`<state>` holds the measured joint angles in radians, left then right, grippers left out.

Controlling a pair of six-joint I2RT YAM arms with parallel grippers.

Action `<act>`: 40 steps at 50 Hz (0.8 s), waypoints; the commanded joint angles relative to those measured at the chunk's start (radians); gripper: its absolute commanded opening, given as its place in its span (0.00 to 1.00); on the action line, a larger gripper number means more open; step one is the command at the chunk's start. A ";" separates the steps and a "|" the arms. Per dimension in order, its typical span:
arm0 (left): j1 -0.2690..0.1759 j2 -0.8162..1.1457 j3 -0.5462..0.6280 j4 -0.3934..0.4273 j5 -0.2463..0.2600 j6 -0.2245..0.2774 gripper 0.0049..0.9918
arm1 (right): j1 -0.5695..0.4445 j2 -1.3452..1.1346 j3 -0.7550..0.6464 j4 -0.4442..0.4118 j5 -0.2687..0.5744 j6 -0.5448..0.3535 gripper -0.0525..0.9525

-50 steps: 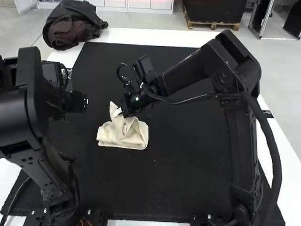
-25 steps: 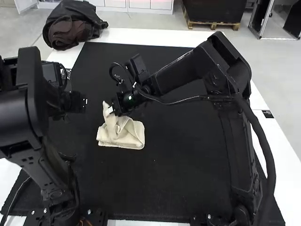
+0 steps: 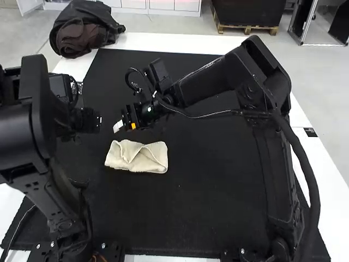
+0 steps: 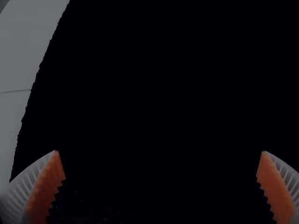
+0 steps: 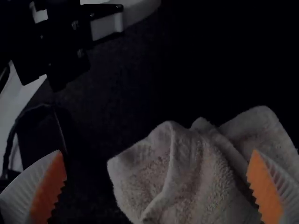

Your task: Fold the towel.

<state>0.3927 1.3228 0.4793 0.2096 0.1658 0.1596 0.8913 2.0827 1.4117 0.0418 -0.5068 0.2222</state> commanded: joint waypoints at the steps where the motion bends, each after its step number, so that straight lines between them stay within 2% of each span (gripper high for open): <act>1: 0.006 -0.019 -0.004 0.004 0.015 -0.006 0.97 | -0.043 -0.095 0.026 -0.037 -0.026 -0.004 0.93; 12: 0.006 -0.017 -0.007 -0.004 0.015 -0.006 0.97 | -0.084 -0.210 0.015 -0.204 -0.036 -0.119 0.93; 25: 0.006 -0.020 -0.010 -0.004 0.014 -0.006 0.97 | -0.080 -0.276 -0.008 -0.419 -0.061 -0.182 0.92; 29: 0.008 -0.023 -0.010 -0.004 0.014 -0.006 0.97 | -0.071 -0.294 -0.005 -0.480 -0.055 -0.259 0.92; 34: 0.008 -0.033 -0.008 -0.006 0.014 -0.006 0.97 | -0.040 -0.332 -0.016 -0.534 0.060 -0.431 0.92; 40: 0.003 -0.039 -0.010 -0.004 0.015 -0.008 0.97 | -0.009 -0.355 -0.053 -0.530 0.149 -0.526 0.92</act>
<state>0.3927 1.3201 0.4793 0.2020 0.1661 0.1596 0.8455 1.7916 1.3792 -0.4885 -0.4622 -0.1360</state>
